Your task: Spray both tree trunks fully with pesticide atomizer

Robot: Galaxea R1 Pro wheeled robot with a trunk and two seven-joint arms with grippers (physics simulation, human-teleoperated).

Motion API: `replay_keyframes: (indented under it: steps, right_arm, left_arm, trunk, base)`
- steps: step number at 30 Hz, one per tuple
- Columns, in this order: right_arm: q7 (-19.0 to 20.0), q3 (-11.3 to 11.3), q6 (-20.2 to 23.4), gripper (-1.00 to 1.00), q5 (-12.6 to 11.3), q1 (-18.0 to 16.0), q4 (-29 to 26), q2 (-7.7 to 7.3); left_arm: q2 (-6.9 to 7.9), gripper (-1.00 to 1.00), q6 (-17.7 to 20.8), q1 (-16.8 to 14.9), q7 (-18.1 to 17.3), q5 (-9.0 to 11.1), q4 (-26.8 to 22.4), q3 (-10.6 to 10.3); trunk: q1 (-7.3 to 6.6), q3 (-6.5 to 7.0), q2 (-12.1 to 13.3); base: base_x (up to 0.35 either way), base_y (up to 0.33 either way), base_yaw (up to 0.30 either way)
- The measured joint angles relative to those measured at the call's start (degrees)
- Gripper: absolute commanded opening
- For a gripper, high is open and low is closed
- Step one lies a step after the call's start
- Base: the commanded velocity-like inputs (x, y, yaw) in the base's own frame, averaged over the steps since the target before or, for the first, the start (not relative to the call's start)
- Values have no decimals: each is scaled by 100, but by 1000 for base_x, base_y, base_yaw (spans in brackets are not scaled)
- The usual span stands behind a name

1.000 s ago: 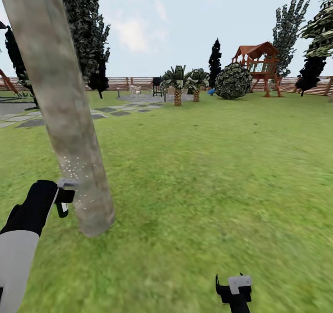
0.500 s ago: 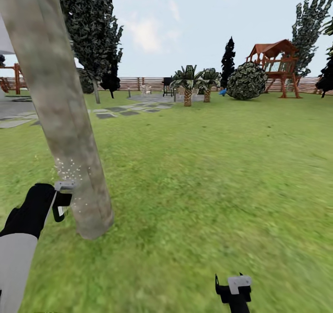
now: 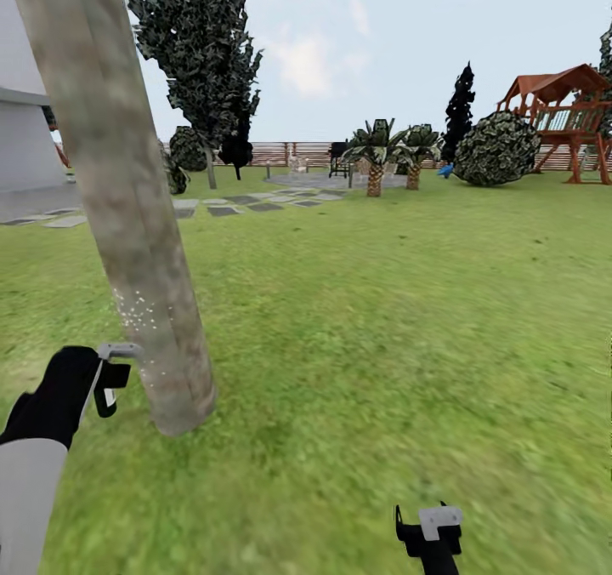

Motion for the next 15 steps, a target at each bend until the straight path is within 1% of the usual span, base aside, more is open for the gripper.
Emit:
replay_keyframes:
  steps: [4,7,11,12,14,15]
  right_arm:
    - [-4,0,-1,100,0,0,0,0]
    - [-3,0,-2,100,0,0,0,0]
    - [-6,0,-6,100,0,-1,1,0]
    - [-4,0,-6,100,0,-1,1,0]
    - [-2,0,-6,100,0,-1,1,0]
    - [0,0,-5,100,1,0,1,0]
  left_arm:
    - [-5,-100,-6,132,0,17,9,-3]
    - [-21,-100,-8,147,1,14,9,-6]
    - [-25,-100,-2,160,0,7,19,-1]
    - [-25,-100,-3,199,4,4,22,-1]
    - [-5,-100,-15,407,2,-6,25,14]
    - [9,-100,-21,461,2,-8,30,81]
  trunk:
    - [0,0,0]
    - [0,0,0]
    - [0,0,0]
    - [0,0,0]
    - [-1,0,0]
    - [-1,0,0]
  base:
    - [1,-272,4]
    - [0,-272,23]
    - [0,-272,221]
    - [30,-272,272]
    - [128,-246,275]
    - [227,-184,276]
